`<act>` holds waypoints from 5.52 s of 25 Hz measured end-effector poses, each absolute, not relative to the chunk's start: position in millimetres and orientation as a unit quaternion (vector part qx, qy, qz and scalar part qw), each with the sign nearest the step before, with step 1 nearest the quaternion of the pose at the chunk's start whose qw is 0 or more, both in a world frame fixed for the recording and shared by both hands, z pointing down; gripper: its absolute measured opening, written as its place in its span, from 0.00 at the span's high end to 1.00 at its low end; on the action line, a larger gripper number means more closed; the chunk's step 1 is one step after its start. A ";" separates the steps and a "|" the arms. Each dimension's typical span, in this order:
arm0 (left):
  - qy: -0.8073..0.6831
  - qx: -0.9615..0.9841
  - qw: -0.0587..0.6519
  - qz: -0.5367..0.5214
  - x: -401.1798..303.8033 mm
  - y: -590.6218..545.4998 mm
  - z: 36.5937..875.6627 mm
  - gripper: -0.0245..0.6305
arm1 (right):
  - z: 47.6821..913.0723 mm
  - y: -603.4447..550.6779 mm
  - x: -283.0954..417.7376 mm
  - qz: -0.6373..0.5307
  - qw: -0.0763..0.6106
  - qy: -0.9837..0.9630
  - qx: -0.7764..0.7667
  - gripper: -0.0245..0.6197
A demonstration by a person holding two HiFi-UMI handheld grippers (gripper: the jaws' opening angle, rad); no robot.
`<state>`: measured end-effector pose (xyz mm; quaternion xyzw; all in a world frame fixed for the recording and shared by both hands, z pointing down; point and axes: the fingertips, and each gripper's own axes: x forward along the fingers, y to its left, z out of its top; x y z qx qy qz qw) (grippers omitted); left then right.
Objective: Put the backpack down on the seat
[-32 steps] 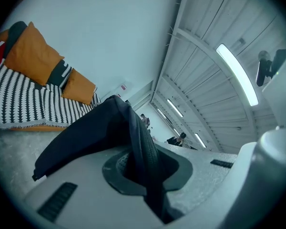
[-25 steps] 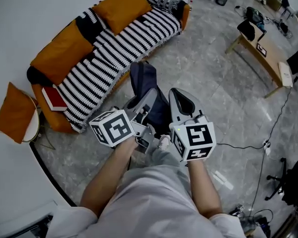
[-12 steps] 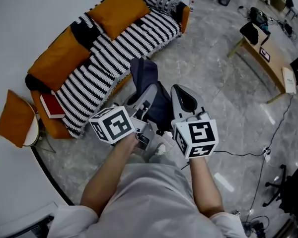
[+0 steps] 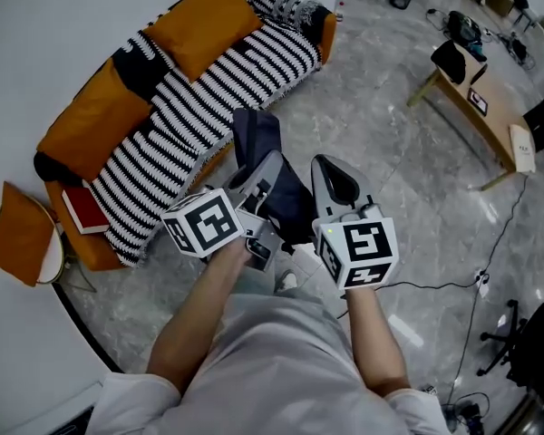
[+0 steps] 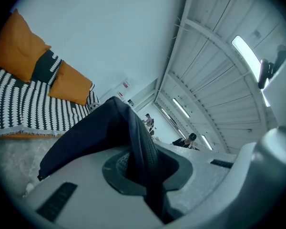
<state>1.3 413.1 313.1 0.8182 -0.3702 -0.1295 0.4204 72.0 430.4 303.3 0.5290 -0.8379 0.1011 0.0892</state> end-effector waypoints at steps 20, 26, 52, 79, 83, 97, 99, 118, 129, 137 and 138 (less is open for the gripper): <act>-0.336 0.828 0.435 -0.110 -40.1 184.3 323.2 0.92 | 316.6 194.1 19.3 0.122 0.111 -0.820 0.548 0.96; -0.326 0.831 0.437 -0.109 -52.9 132.8 326.0 0.92 | 320.3 145.1 6.4 0.125 0.116 -0.816 0.553 0.96; -0.360 0.815 0.445 -0.088 22.4 -80.0 375.6 0.92 | 374.3 -73.8 67.7 0.160 0.137 -0.851 0.481 0.96; -0.347 0.818 0.454 -0.064 49.9 -285.4 431.3 0.92 | 402.1 -275.0 91.7 0.166 0.130 -0.861 0.462 0.96; -0.335 0.819 0.461 -0.058 49.0 -320.6 441.7 0.92 | 416.0 -312.8 89.6 0.181 0.138 -0.854 0.467 0.96; -0.281 0.825 0.489 -0.027 19.2 -456.4 489.7 0.92 | 458.4 -438.2 58.9 0.219 0.172 -0.823 0.495 0.96; -0.273 0.828 0.490 -0.025 15.6 -473.3 494.4 0.92 | 463.0 -450.2 53.6 0.222 0.177 -0.821 0.495 0.96; -0.237 0.852 0.465 0.041 3.7 -595.1 543.7 0.92 | 504.3 -541.5 43.3 0.237 0.181 -0.826 0.478 0.96; -0.253 0.847 0.464 0.055 -18.1 -641.1 566.8 0.92 | 525.8 -592.0 28.3 0.247 0.189 -0.844 0.437 0.96; -0.292 0.835 0.465 0.045 -48.1 -669.0 579.9 0.92 | 533.9 -610.1 14.8 0.248 0.194 -0.857 0.407 0.96; -0.300 0.833 0.462 0.045 -53.3 -672.8 581.5 0.92 | 535.2 -611.4 13.0 0.248 0.196 -0.859 0.403 0.96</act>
